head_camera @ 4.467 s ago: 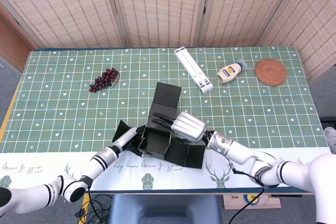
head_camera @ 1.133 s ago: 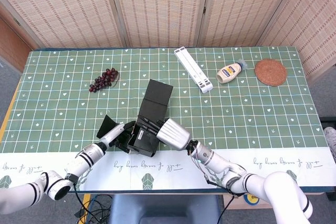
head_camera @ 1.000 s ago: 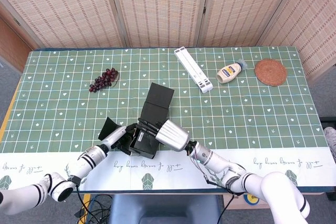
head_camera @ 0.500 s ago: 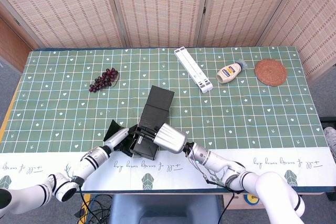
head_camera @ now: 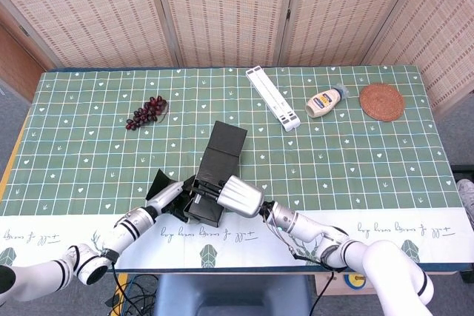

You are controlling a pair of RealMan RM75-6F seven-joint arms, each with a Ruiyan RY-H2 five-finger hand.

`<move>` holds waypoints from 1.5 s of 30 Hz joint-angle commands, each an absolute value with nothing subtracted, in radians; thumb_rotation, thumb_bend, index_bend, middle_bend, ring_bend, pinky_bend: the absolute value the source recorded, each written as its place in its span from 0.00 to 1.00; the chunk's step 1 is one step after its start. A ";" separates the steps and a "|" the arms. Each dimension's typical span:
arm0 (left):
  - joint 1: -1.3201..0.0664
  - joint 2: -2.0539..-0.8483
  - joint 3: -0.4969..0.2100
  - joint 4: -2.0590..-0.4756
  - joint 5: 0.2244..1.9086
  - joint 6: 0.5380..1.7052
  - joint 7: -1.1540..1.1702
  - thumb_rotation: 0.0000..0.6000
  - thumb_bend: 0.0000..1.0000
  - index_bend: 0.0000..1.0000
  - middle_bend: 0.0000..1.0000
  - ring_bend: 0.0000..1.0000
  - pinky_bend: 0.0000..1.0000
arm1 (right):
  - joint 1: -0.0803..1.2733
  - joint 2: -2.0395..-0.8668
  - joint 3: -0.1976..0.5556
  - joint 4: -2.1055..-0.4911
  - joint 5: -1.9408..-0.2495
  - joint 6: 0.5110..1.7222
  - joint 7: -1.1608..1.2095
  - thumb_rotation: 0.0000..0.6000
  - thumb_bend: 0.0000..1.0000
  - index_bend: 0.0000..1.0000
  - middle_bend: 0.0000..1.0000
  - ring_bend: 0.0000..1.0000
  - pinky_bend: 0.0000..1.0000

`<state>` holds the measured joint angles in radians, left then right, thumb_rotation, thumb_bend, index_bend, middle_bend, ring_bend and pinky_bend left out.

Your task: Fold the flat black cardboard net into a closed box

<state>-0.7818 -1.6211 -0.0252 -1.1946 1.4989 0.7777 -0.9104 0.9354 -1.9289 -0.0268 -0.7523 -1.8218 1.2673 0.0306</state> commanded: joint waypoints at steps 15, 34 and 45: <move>-0.785 -1.618 -0.019 -1.202 1.497 0.776 -0.909 1.00 0.09 0.04 0.10 0.59 0.92 | 0.947 -1.896 -0.040 -0.808 -1.824 1.235 0.004 1.00 0.31 0.16 0.25 0.69 0.92; -0.786 -1.621 -0.016 -1.203 1.494 0.775 -0.912 1.00 0.09 0.05 0.10 0.59 0.92 | 0.957 -1.840 -0.067 -0.883 -1.828 1.166 -0.040 1.00 0.34 0.19 0.26 0.70 0.92; -0.784 -1.631 -0.017 -1.198 1.490 0.776 -0.908 1.00 0.09 0.10 0.11 0.60 0.92 | 0.956 -1.818 -0.068 -0.918 -1.827 1.151 -0.055 1.00 0.34 0.19 0.26 0.70 0.92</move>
